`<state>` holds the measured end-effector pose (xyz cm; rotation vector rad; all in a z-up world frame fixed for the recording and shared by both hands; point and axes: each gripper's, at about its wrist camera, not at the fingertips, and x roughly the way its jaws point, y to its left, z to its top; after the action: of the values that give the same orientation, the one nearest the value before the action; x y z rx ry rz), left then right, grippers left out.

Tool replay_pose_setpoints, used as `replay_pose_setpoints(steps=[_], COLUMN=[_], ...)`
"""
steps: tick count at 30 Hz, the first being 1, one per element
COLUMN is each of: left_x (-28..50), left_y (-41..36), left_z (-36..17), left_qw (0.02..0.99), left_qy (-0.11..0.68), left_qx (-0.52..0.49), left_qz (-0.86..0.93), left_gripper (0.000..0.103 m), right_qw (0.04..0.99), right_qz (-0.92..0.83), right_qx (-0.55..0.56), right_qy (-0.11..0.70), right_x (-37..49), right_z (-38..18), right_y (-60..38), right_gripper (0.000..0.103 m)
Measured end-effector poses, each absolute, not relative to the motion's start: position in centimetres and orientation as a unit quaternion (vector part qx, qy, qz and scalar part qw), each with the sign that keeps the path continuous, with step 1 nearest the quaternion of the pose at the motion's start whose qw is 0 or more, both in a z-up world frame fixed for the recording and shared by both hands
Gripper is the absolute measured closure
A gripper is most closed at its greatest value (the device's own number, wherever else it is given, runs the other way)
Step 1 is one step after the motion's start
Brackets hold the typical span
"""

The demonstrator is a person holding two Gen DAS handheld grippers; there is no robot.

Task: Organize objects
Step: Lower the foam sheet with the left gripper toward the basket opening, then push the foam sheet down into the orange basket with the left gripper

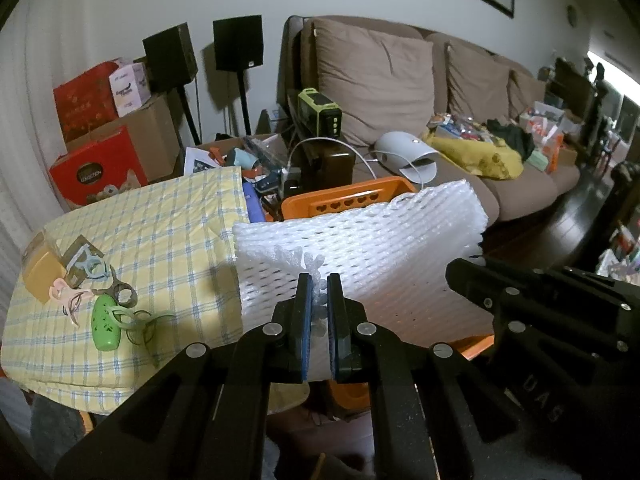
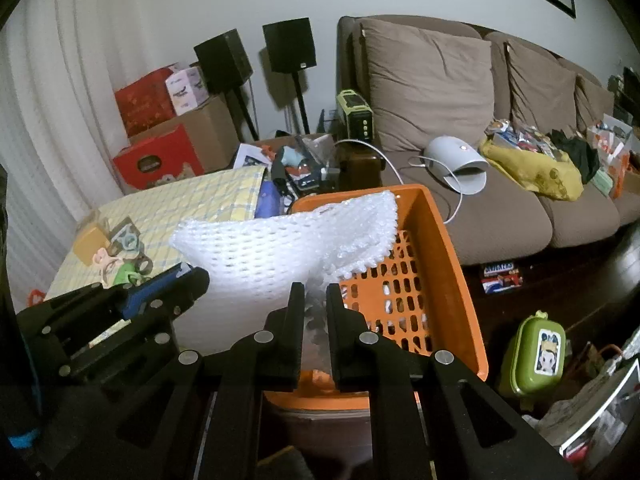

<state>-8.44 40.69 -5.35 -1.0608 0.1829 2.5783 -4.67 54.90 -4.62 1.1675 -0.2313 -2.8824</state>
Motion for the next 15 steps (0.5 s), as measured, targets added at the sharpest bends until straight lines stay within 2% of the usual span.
replay_pose_setpoints(steps=[15], left_x=[-8.3], left_y=[42.2], left_z=[-5.5], left_qw=[0.174], left_qy=[0.066], left_qx=[-0.376], left_qz=[0.908], left_gripper=[0.097], right_qw=[-0.009], right_qz=[-0.923], right_qx=[0.375], right_qy=[-0.088], right_x=[-4.6], right_z=[-4.9], right_y=[56.5], right_gripper=[0.093])
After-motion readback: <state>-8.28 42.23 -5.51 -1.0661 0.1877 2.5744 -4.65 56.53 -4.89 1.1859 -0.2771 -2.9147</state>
